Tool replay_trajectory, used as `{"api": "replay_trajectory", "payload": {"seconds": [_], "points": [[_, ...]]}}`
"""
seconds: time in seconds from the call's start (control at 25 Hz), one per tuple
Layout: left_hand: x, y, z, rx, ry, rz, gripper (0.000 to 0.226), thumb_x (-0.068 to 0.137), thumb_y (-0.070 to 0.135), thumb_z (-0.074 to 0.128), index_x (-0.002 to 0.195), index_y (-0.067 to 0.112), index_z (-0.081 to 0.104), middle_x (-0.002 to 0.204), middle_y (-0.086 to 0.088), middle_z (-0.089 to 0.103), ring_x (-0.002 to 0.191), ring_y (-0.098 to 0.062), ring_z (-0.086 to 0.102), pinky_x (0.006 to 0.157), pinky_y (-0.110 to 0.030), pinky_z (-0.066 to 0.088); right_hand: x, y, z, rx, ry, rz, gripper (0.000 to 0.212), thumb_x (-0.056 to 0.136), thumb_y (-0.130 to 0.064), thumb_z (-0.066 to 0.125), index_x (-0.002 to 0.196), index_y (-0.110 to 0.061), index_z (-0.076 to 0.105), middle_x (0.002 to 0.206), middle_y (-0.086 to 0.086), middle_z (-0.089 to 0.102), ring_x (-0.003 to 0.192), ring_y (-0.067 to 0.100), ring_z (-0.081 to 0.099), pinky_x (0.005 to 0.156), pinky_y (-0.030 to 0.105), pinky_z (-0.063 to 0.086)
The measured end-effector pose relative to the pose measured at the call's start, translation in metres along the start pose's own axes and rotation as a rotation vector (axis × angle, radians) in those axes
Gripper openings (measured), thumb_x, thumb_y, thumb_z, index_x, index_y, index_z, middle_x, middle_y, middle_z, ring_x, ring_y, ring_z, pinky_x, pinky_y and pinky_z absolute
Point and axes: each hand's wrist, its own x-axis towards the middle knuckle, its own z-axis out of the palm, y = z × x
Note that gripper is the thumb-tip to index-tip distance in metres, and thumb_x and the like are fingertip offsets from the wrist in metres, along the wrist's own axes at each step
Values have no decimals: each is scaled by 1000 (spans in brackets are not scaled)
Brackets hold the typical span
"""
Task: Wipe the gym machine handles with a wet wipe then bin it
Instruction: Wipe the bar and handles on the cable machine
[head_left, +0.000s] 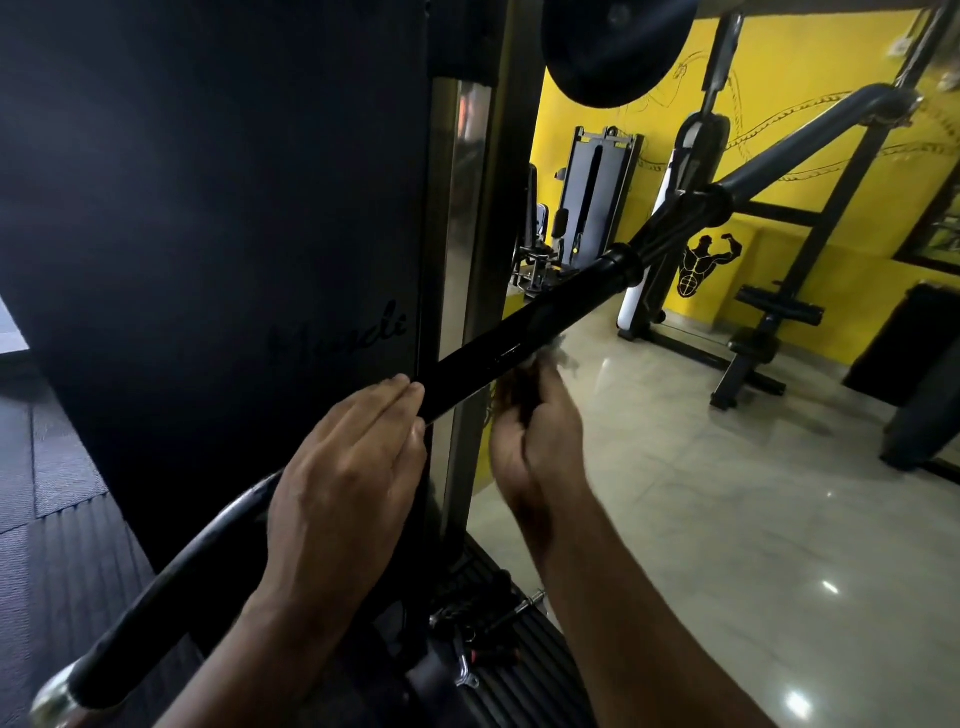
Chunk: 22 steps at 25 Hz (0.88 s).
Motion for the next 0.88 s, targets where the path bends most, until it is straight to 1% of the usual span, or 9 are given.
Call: {"api": "replay_trajectory", "payload": {"seconds": [0.08, 0.2, 0.28, 0.36, 0.48, 0.64, 0.72, 0.8, 0.88], "points": [[0, -1, 0, 20, 13, 5, 27, 93, 8, 63, 119, 2, 68, 121, -9, 67, 115, -18, 62, 100, -25, 45, -6, 2, -2, -199, 1, -78, 26, 98, -6, 51, 121, -5, 61, 114, 11, 70, 106, 17, 67, 92, 26, 55], [2, -1, 3, 50, 1, 14, 29, 91, 9, 65, 119, 2, 68, 121, -10, 68, 113, -20, 63, 97, -29, 48, -3, -1, -2, -537, 27, -416, 10, 97, -12, 56, 102, -15, 64, 90, -2, 71, 87, 10, 67, 74, 21, 56], [2, -2, 5, 43, 12, -1, 30, 91, 11, 65, 119, 3, 67, 121, -10, 67, 114, -19, 63, 98, -28, 47, 5, -5, -7, -773, -15, -656, 7, 94, -16, 61, 101, -15, 62, 96, 3, 67, 92, 13, 66, 79, 30, 58], [2, -2, 6, 37, 22, -7, 30, 91, 11, 65, 119, 3, 68, 121, -10, 68, 113, -20, 63, 98, -28, 46, 16, -6, -16, -1112, -110, -1025, 11, 90, -10, 61, 101, -10, 61, 103, 8, 61, 97, 20, 62, 82, 43, 56], [1, -2, 7, 37, 31, -21, 30, 90, 11, 65, 119, 2, 68, 121, -10, 67, 114, -19, 62, 99, -26, 45, 29, -20, -27, -1522, -343, -1357, 15, 92, -13, 57, 101, -2, 61, 106, 15, 57, 98, 26, 57, 78, 38, 54], [3, -1, 9, 43, 46, -24, 30, 90, 12, 65, 118, 2, 68, 121, -10, 68, 112, -20, 63, 98, -28, 47, 30, -36, -18, -1654, -430, -1379, 15, 92, -15, 60, 103, -4, 62, 105, 15, 58, 97, 26, 54, 80, 33, 51], [3, -1, 10, 37, 56, -40, 30, 90, 13, 65, 117, 2, 69, 120, -10, 68, 112, -20, 64, 97, -29, 48, 31, -45, -15, -1855, -559, -1474, 18, 93, -15, 59, 104, -2, 65, 104, 16, 61, 98, 25, 53, 86, 22, 41], [5, -1, 10, 38, 59, -36, 30, 90, 12, 66, 117, 2, 69, 120, -10, 68, 111, -20, 64, 97, -30, 49, 33, -57, -3, -1895, -508, -1475, 23, 93, -20, 57, 105, -2, 66, 102, 15, 62, 97, 26, 53, 86, 13, 31], [6, -2, 12, 42, 56, -36, 30, 90, 12, 66, 117, 1, 69, 120, -11, 68, 112, -21, 64, 97, -32, 50, 28, -54, 2, -1904, -519, -1472, 23, 92, -19, 56, 104, -3, 66, 101, 14, 63, 98, 28, 54, 87, 14, 34]]}}
